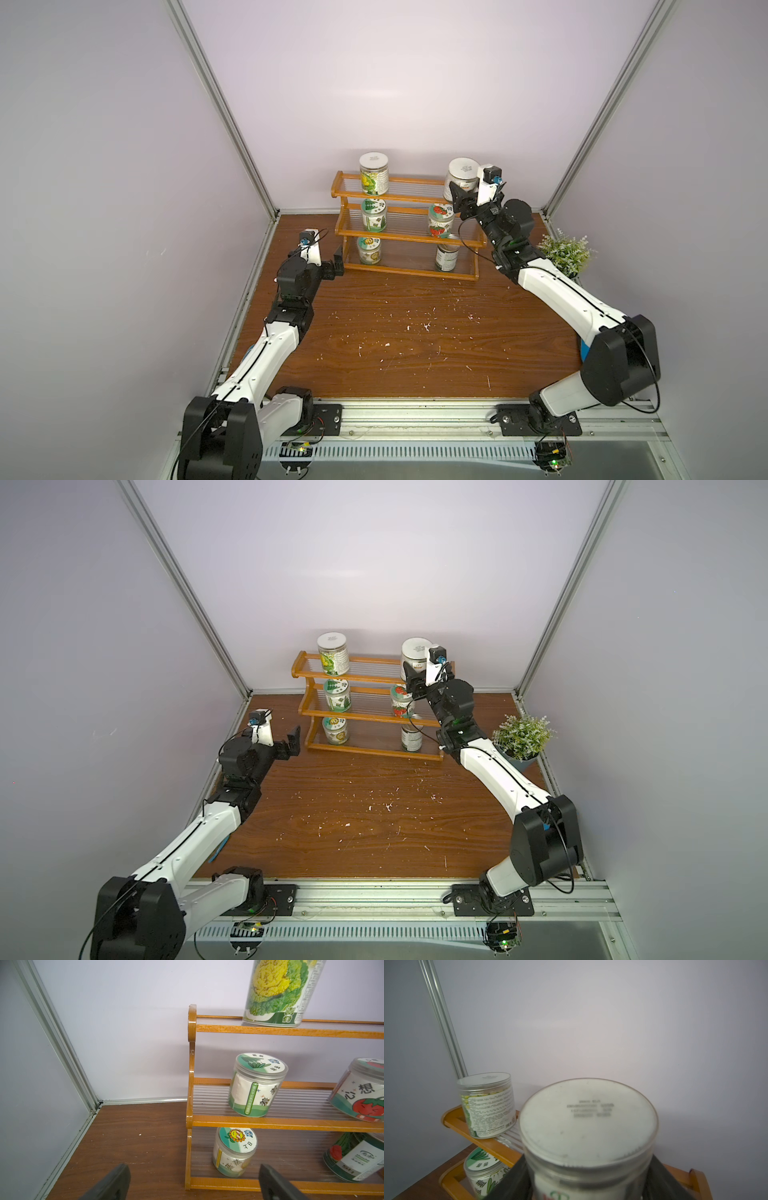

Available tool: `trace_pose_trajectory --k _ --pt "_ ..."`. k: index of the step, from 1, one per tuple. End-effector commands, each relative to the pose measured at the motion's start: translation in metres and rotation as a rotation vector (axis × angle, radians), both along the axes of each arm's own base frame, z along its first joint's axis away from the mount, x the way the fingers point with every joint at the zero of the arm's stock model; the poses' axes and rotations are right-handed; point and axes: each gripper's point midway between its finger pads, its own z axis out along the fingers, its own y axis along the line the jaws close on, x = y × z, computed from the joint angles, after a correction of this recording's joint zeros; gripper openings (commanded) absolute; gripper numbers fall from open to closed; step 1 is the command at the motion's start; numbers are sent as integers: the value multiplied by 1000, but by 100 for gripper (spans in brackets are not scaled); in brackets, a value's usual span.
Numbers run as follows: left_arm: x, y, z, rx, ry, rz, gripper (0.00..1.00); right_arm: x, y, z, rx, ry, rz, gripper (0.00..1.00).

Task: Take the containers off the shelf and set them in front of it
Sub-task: 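Pick up a container from the shelf, then place the container at the center of the board.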

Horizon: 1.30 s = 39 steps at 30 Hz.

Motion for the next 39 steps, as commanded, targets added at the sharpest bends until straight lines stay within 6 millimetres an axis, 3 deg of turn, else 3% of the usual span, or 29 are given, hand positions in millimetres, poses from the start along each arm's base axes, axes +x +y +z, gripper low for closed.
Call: trace_pose_trajectory --k 1,12,16,21,28,39 --pt "2 -3 6 -11 -17 -10 100 -41 1 39 69 -94 69 41" --pt "2 -5 4 -35 -20 -15 100 -139 4 7 80 -43 199 41" --pt "2 -5 2 -44 -19 -16 100 -166 4 -23 75 -2 220 43" --pt "3 -6 -1 -49 -16 -19 100 -187 -1 -80 66 68 220 45" --pt "5 -9 2 -48 -31 -39 100 -202 -8 -143 49 115 184 46" --pt "10 -11 0 -48 -23 -46 100 -178 -34 -222 -25 202 -40 48"
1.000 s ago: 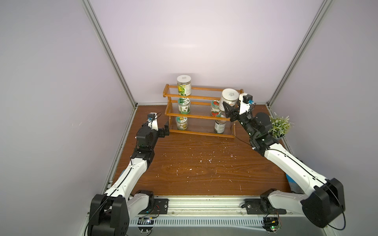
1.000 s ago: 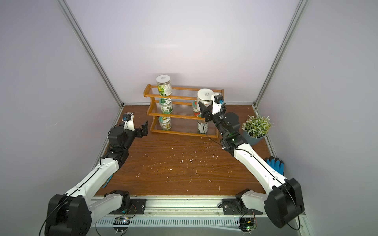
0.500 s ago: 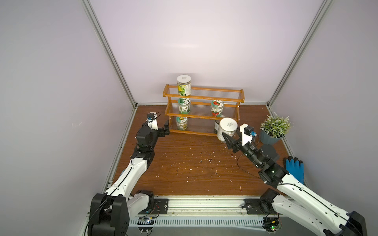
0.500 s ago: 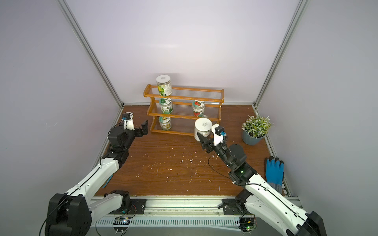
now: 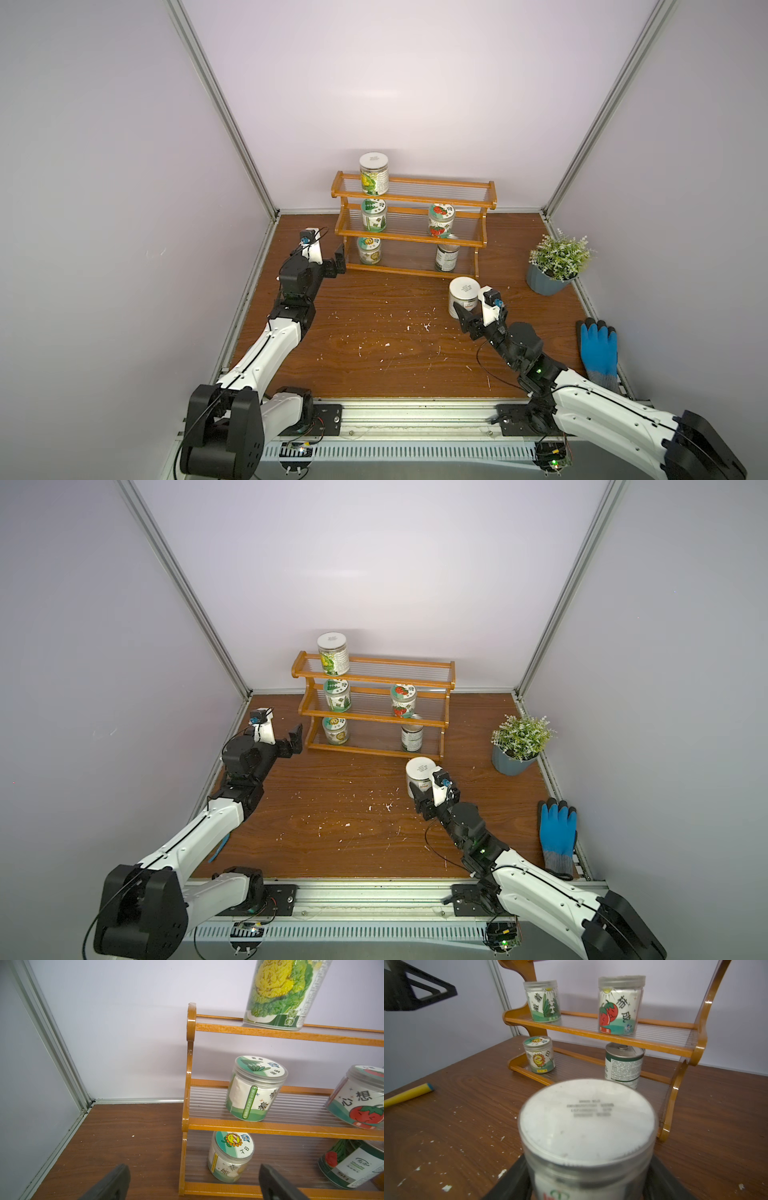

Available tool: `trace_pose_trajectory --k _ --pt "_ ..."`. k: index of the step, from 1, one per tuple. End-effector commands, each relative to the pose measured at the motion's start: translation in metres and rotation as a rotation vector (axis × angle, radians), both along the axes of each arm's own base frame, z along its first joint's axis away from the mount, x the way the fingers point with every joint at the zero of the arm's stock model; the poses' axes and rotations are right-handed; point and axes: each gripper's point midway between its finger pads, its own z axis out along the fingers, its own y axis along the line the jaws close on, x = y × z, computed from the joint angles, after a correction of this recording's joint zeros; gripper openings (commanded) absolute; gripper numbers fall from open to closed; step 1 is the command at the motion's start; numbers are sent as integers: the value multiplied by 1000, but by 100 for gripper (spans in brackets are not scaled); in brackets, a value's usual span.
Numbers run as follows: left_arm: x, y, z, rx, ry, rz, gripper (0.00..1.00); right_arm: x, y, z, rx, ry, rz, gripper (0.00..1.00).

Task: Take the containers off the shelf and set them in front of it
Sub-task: Place the container at the center of the board.

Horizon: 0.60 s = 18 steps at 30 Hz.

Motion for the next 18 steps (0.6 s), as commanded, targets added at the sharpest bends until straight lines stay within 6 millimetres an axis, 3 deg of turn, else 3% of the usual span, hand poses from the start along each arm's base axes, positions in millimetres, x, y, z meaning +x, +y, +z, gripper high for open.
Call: trace_pose_trajectory --k 1,10,18 --pt "1 -6 6 -5 -21 -24 100 14 -16 24 73 -101 -124 47" --pt "-1 -3 5 7 -24 -11 100 30 -56 -10 101 -59 -270 47" --pt "-3 -1 4 0 -33 2 100 43 -56 -22 151 -1 -297 48"
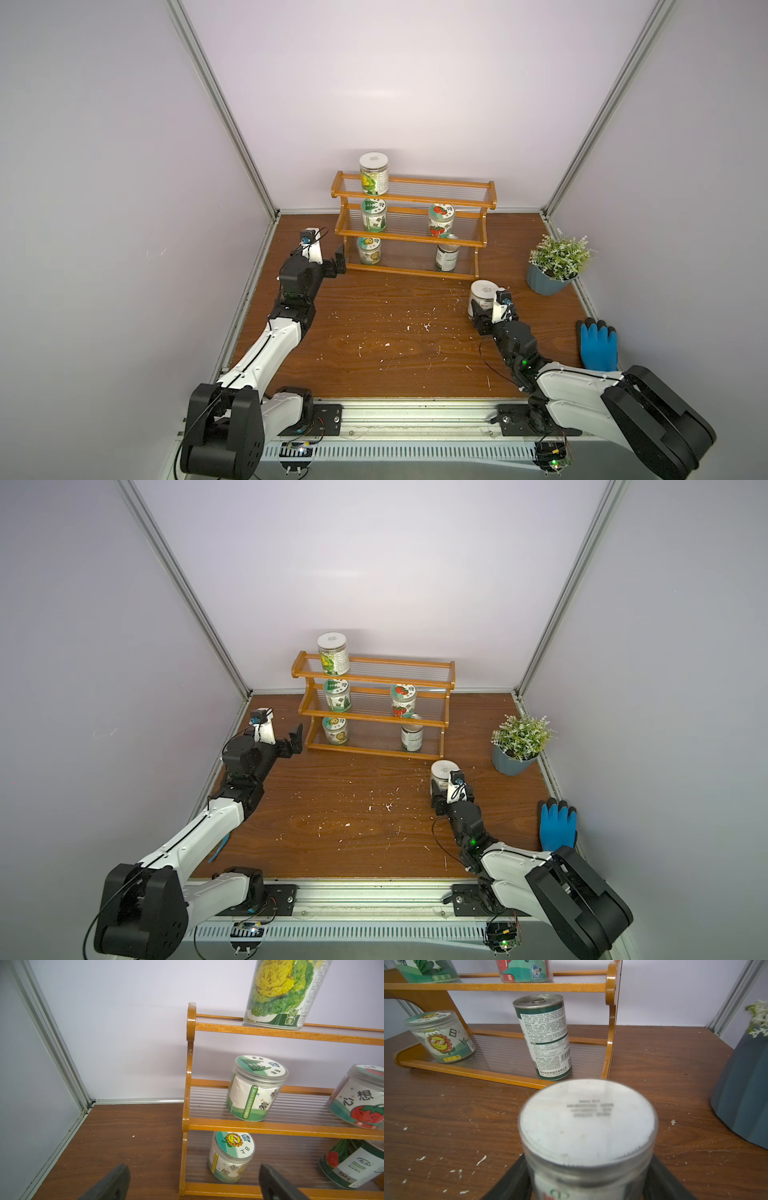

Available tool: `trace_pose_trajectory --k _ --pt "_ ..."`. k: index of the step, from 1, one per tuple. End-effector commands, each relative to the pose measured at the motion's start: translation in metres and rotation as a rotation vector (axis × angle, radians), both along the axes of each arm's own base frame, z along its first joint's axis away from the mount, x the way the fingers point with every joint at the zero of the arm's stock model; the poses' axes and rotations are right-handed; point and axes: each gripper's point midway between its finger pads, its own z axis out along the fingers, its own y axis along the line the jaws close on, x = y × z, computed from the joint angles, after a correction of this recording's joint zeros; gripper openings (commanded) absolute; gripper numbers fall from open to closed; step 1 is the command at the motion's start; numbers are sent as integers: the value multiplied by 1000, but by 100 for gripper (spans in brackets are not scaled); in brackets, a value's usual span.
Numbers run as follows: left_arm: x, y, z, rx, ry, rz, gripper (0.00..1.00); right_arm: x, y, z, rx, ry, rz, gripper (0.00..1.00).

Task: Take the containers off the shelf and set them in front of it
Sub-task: Place the container at the center of the board.

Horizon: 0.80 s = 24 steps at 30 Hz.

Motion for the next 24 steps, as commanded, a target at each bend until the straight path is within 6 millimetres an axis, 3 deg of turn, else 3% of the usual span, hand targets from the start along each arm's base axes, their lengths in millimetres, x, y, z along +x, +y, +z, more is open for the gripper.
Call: trace_pose_trajectory --k 1,7,14,21,24 --pt "-3 -1 4 -2 -27 1 99 13 7 35 139 -101 -18 48" --pt "-5 0 5 -1 -36 8 100 20 16 24 132 -54 1 50" --pt "-5 0 2 -15 -38 8 100 32 23 -9 106 52 -15 53" --pt "-7 0 3 -14 -41 6 100 21 31 -25 88 102 -11 74" --pt "-7 0 2 -18 -43 7 100 16 25 -27 68 108 -40 81"
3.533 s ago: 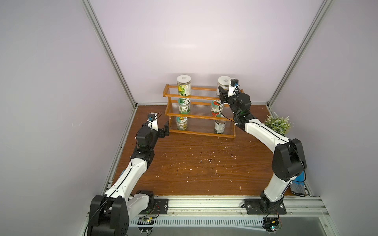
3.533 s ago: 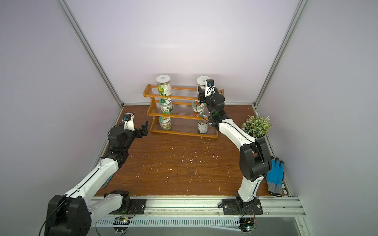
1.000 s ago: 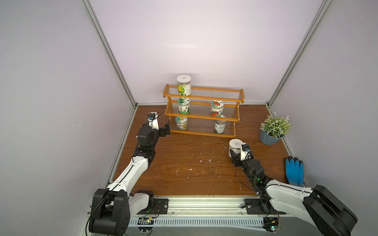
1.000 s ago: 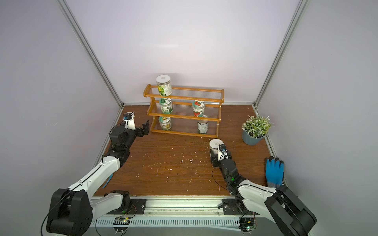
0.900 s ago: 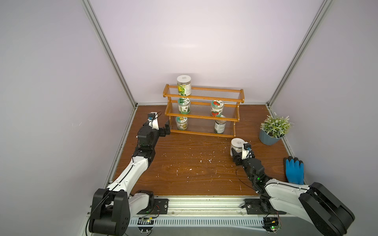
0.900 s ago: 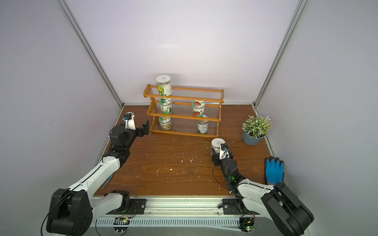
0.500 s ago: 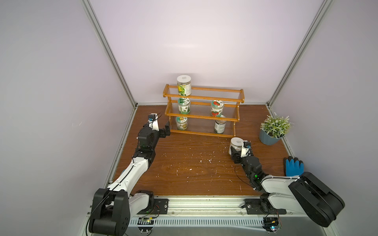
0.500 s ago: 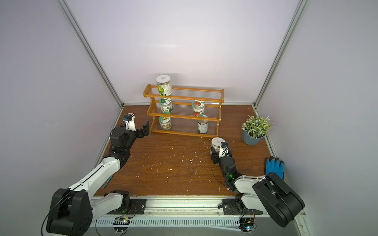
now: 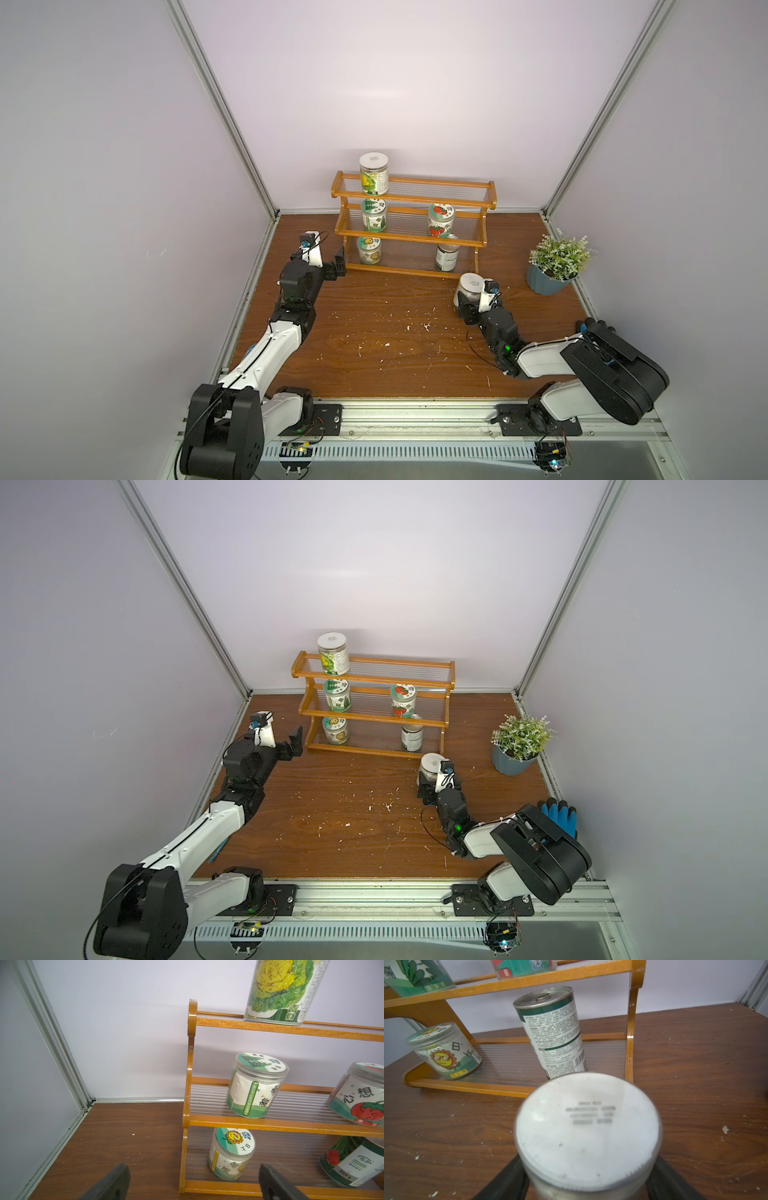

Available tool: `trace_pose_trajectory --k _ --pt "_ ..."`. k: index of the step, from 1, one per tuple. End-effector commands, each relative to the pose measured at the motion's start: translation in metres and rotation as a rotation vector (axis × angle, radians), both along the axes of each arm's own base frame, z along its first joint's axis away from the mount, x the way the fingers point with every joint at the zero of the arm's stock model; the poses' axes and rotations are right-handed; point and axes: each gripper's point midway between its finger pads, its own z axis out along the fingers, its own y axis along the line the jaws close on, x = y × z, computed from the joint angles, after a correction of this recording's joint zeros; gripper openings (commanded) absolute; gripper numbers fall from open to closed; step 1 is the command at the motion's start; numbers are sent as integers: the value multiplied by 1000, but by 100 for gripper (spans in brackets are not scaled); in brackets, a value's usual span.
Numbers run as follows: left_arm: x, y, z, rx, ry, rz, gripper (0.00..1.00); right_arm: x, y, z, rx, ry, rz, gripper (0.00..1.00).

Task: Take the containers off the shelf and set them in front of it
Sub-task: Place the container at the center of the board.

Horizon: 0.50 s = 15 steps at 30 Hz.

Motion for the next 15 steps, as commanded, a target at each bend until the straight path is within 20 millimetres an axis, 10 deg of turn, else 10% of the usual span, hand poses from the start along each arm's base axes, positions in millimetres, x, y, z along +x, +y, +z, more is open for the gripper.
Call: trace_pose_trajectory --k 1,15 --pt "-3 -2 10 -14 -38 -2 100 -10 -11 -15 -26 55 -47 83" --pt "-4 -2 7 -17 -35 -5 100 -2 -30 -26 -87 120 -230 99"
